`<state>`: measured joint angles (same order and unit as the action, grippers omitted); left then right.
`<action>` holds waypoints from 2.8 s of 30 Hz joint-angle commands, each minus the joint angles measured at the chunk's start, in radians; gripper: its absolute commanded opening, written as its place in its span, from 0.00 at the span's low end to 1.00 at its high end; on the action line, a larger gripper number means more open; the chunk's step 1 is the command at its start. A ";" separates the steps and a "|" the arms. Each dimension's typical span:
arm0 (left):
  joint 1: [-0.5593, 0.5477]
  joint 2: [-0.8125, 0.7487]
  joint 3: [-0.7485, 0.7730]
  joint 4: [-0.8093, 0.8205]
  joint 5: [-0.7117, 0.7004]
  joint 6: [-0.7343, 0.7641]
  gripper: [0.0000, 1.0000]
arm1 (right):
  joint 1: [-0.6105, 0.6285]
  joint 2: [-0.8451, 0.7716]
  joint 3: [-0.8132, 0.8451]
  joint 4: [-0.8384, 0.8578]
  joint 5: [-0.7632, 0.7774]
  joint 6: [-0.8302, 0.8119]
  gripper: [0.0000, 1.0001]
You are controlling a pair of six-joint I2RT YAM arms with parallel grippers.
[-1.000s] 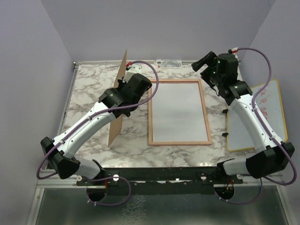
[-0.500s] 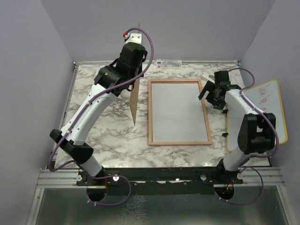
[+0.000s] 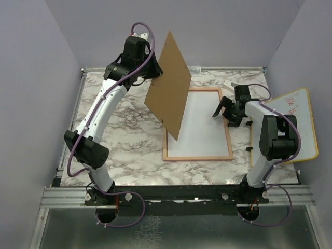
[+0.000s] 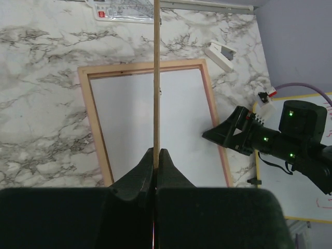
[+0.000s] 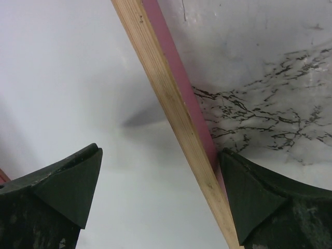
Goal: Put the photo into the frame
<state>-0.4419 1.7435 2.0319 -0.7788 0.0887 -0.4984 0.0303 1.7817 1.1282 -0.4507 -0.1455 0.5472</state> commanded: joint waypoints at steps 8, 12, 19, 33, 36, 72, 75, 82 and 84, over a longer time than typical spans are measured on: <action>0.110 -0.017 -0.167 0.305 0.253 -0.159 0.00 | -0.008 0.060 -0.058 0.265 -0.420 0.083 0.99; 0.132 -0.048 -0.291 0.418 0.263 -0.211 0.00 | -0.005 0.067 -0.085 0.354 -0.503 0.163 0.98; 0.174 -0.123 -0.541 0.655 0.303 -0.372 0.00 | -0.001 0.060 -0.181 0.582 -0.631 0.345 0.98; 0.193 -0.273 -0.763 0.783 0.308 -0.449 0.00 | -0.001 0.056 -0.284 0.670 -0.608 0.491 0.97; 0.203 -0.285 -0.770 0.737 0.323 -0.417 0.00 | -0.003 0.048 -0.269 0.631 -0.576 0.488 0.97; 0.190 -0.196 -0.933 0.909 0.417 -0.492 0.00 | -0.009 -0.074 -0.227 0.372 -0.226 0.431 0.99; 0.182 -0.188 -0.942 0.920 0.410 -0.489 0.00 | -0.010 -0.071 -0.226 0.374 -0.228 0.436 0.99; 0.166 -0.168 -0.961 0.953 0.401 -0.494 0.00 | -0.011 -0.071 -0.231 0.374 -0.232 0.436 0.99; 0.163 -0.164 -0.966 0.966 0.397 -0.496 0.00 | -0.011 -0.071 -0.232 0.373 -0.233 0.436 0.99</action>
<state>-0.2672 1.5772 1.0752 0.0845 0.4808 -0.9791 0.0242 1.6989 0.8837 -0.0547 -0.4030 0.9855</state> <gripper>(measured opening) 0.009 0.993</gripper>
